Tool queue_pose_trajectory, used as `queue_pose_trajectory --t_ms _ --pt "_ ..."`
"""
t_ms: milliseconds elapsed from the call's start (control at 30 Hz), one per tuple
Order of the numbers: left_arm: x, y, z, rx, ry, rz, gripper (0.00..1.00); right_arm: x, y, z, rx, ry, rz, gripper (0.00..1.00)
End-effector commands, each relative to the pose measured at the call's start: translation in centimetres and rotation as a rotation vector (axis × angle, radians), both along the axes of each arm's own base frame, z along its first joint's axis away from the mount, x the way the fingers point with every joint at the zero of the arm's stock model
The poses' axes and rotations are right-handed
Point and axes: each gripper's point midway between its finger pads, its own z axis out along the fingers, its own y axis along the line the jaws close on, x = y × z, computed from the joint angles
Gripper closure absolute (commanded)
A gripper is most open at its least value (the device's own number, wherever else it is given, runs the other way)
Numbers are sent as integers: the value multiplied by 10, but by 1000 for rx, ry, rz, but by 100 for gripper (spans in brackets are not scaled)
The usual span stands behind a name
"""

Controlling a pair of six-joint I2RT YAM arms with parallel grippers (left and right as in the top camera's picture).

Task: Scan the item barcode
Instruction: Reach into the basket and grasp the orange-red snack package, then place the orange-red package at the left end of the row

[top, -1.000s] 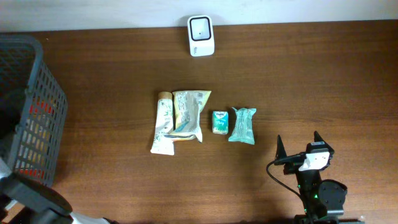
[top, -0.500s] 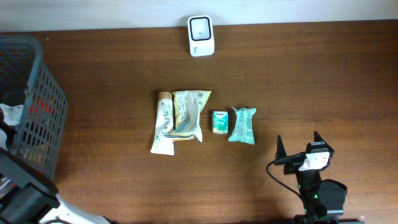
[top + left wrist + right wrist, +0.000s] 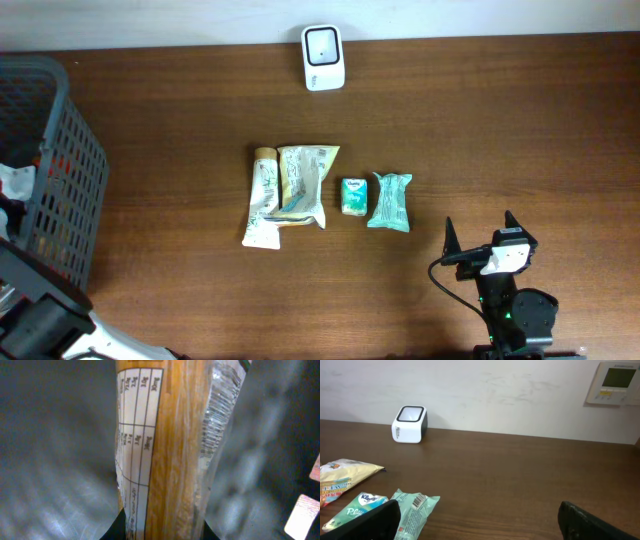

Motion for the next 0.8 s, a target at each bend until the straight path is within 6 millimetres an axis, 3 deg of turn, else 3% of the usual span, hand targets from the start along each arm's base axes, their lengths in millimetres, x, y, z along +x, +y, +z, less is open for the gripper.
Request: queue_pose_trajectory --t_ms 0,100,233,267,333,400,467,533,600,700,767 --pt "6 8 18 17 -28 73 100 0 -2 -2 0 0 -11 1" --pt "21 24 87 105 -162 143 100 0 -2 -2 0 0 -11 1" --pt "32 34 205 230 -405 253 100 0 -2 -2 0 0 -11 1" --pt "32 33 240 269 -478 266 100 0 -2 -2 0 0 -11 1" --pt "32 25 293 319 -587 268 100 0 -2 -2 0 0 -11 1" --pt "33 4 349 357 -718 244 100 0 -2 -2 0 0 -11 1" --pt "36 -23 389 383 -809 186 100 0 -2 -2 0 0 -11 1" --pt "39 -71 429 398 -906 92 100 0 -2 -2 0 0 -11 1" --pt "41 -124 452 374 -973 -13 100 0 -2 -2 0 0 -11 1" --pt "41 -207 458 267 -1003 -185 100 0 -2 -2 0 0 -11 1" --pt "44 -255 436 108 -941 -235 100 0 -2 -2 0 0 -11 1"
